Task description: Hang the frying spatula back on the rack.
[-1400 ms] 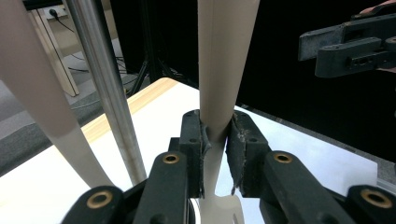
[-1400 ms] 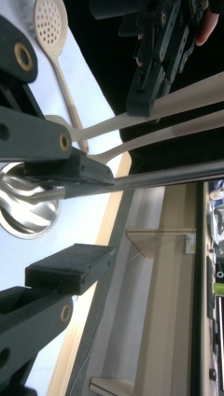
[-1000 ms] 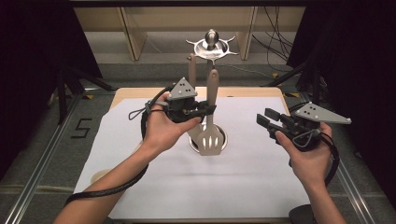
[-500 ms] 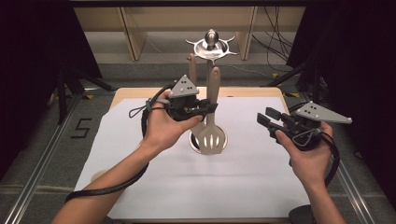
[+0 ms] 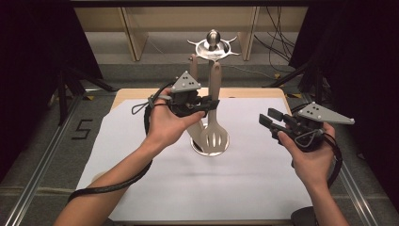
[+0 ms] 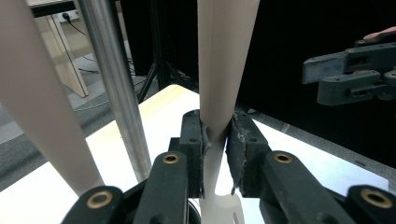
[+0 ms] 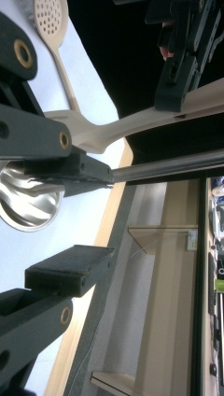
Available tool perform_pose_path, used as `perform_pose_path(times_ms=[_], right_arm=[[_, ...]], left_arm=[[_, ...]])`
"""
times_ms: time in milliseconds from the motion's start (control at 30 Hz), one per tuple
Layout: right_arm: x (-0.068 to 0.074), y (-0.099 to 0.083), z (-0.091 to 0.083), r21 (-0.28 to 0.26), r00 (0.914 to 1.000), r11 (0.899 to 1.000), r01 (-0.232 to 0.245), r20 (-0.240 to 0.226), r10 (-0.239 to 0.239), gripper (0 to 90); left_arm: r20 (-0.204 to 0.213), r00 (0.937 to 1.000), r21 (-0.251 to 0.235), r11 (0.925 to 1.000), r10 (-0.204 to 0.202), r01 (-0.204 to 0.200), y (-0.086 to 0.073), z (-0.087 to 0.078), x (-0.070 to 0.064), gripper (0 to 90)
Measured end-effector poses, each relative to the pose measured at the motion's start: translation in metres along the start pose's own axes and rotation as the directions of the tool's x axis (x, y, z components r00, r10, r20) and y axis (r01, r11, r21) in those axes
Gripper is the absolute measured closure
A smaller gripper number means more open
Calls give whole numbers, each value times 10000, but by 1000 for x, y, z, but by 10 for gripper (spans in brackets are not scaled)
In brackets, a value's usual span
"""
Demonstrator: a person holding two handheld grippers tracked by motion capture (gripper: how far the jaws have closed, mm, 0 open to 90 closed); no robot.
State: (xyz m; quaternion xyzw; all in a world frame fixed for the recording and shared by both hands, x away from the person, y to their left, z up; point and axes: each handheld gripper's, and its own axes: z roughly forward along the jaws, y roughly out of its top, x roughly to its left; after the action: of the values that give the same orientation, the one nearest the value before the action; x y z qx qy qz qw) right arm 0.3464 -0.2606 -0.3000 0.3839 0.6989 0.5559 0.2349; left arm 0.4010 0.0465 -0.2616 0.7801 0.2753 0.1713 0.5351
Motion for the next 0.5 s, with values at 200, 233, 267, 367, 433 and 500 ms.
perform_pose_path(times_ms=[200, 233, 267, 367, 433, 500], right_arm=[[0, 0, 0, 3, 10000, 10000, -21, -3, 21, 587], [0, 0, 0, 2, 10000, 10000, -7, -7, 7, 587], [0, 0, 0, 13, 10000, 10000, -36, -12, 36, 587], [-1, -1, 0, 0, 9999, 10000, 13, 110, -13, 585], [-2, -1, 0, -11, 10000, 10000, 31, 61, -31, 585], [0, -1, 0, 28, 9999, 10000, -90, 81, 89, 585]], left_arm=[[-64, 10000, 12, 10000, -52, 52, 1, 2, 3, 760], [-76, 9999, -3, 10000, -88, 88, 1, 3, 4, 760], [-104, 9999, 41, 9999, -103, 103, 0, 4, 5, 761], [-150, 9998, 87, 9999, 142, -141, -1, 6, 10, 760], [-205, 9998, 126, 9999, 67, -65, -2, 8, 10, 760], [-200, 9992, 95, 9993, 355, -354, -1, 9, 13, 760]])
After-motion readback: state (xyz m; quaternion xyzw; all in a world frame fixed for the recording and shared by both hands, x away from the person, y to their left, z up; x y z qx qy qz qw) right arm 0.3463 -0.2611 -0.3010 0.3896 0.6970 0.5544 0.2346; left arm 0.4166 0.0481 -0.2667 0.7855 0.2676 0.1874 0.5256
